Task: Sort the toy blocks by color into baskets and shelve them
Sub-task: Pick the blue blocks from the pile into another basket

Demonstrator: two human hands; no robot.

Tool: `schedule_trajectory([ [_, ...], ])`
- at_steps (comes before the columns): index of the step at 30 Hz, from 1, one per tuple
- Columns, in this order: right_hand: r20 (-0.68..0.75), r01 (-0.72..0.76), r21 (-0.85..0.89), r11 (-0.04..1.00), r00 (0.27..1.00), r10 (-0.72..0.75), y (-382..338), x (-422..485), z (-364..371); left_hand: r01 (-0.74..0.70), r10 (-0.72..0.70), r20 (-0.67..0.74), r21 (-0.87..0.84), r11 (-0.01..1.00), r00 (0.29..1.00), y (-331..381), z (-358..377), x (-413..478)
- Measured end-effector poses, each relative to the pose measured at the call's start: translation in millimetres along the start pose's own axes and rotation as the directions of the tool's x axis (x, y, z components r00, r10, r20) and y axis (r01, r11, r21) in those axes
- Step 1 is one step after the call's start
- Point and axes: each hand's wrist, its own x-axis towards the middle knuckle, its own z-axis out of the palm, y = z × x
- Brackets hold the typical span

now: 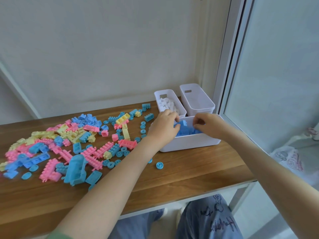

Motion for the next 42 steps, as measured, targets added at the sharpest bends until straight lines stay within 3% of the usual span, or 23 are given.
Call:
schedule_trajectory([
  [2,0.009,0.024,0.063,0.998,1.000,-0.024,-5,-2,0,0.054,-0.055,0.021,0.015,0.998,0.998,-5,-2,-3],
  [4,0.065,0.062,0.094,0.994,0.996,-0.069,-9,-4,-2,0.083,-0.079,0.129,-0.023,0.996,0.989,-7,-4,-4],
  [9,0.033,0.012,0.122,0.992,0.999,-0.016,-10,-3,1,-0.067,0.071,0.306,-0.021,0.997,0.949,-9,-6,-1],
  [13,-0.129,-0.025,0.063,0.998,0.991,0.033,-5,1,9,0.000,0.028,0.278,-0.103,0.995,0.960,-12,-4,-4],
  [15,-0.144,-0.078,0.113,0.991,0.985,0.094,-5,3,9,0.040,-0.012,0.256,-0.105,0.994,0.967,-14,-4,-4],
  [17,-0.089,-0.099,0.152,0.984,0.990,0.113,-6,3,5,0.005,0.015,0.183,-0.109,0.994,0.983,-14,-4,-5],
  [19,-0.058,-0.077,0.234,0.969,0.994,0.093,-12,1,-4,-0.072,0.072,-0.009,-0.160,0.985,0.997,-14,-6,-9],
  [22,-0.155,0.029,0.336,0.941,0.988,0.025,-31,0,-17,-0.131,0.085,-0.258,-0.168,0.977,0.962,-17,-16,-16],
  [26,-0.221,0.209,0.267,0.941,0.964,-0.151,-75,5,-10,-0.033,-0.023,-0.277,-0.194,0.980,0.961,-26,-29,-34],
  [30,-0.143,0.375,0.193,0.907,0.925,-0.352,-120,8,22,0.023,-0.070,-0.304,-0.154,0.988,0.950,-43,-51,-65],
  [34,-0.083,0.455,0.201,0.867,0.890,-0.448,-161,15,43,0.156,-0.204,-0.349,-0.161,0.975,0.915,-85,-88,-101],
  [38,-0.085,0.498,0.263,0.826,0.865,-0.494,-207,21,60,0.334,-0.358,-0.445,-0.134,0.933,0.821,-130,-109,-149],
  [42,0.013,0.562,0.339,0.755,0.799,-0.601,-269,27,83,0.509,-0.431,-0.582,-0.033,0.860,0.690,-187,-131,-205],
])
